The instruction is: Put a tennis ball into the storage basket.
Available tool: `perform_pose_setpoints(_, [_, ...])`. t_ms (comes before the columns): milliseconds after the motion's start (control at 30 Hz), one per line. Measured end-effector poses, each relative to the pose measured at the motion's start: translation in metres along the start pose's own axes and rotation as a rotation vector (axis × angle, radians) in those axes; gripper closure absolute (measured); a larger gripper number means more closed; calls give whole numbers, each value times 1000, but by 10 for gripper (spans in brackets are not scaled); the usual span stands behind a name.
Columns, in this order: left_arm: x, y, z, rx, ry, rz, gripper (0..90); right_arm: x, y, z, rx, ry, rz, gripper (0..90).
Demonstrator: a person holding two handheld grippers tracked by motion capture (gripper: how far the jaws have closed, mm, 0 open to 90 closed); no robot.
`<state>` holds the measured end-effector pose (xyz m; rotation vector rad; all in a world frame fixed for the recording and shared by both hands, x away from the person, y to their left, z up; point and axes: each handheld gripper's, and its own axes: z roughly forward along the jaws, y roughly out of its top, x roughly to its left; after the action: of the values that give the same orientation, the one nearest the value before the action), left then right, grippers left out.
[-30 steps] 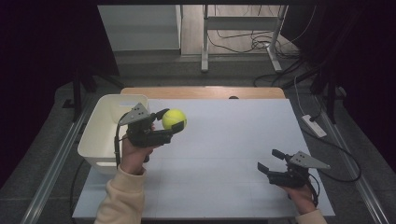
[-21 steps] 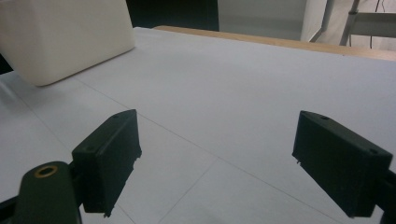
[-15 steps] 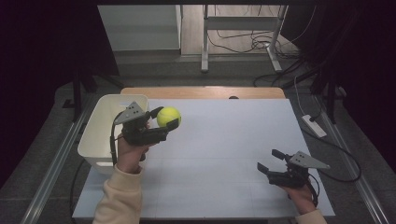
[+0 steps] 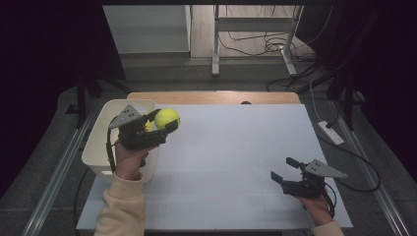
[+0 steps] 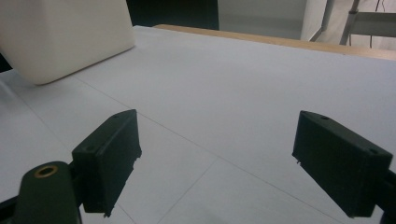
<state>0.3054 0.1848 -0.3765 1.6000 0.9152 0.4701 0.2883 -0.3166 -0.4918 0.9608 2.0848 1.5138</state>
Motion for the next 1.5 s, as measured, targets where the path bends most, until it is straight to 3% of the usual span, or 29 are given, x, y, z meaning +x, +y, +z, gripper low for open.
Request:
perform_pose_setpoints(633, [15, 0, -11, -11, 98, -10, 272, 0, 0, 0, 2, -1, 3, 146])
perform_pose_setpoints(1500, [35, -6, -15, -2, 169, -55, 271, -1, 0, 0, 2, -2, -2, 146])
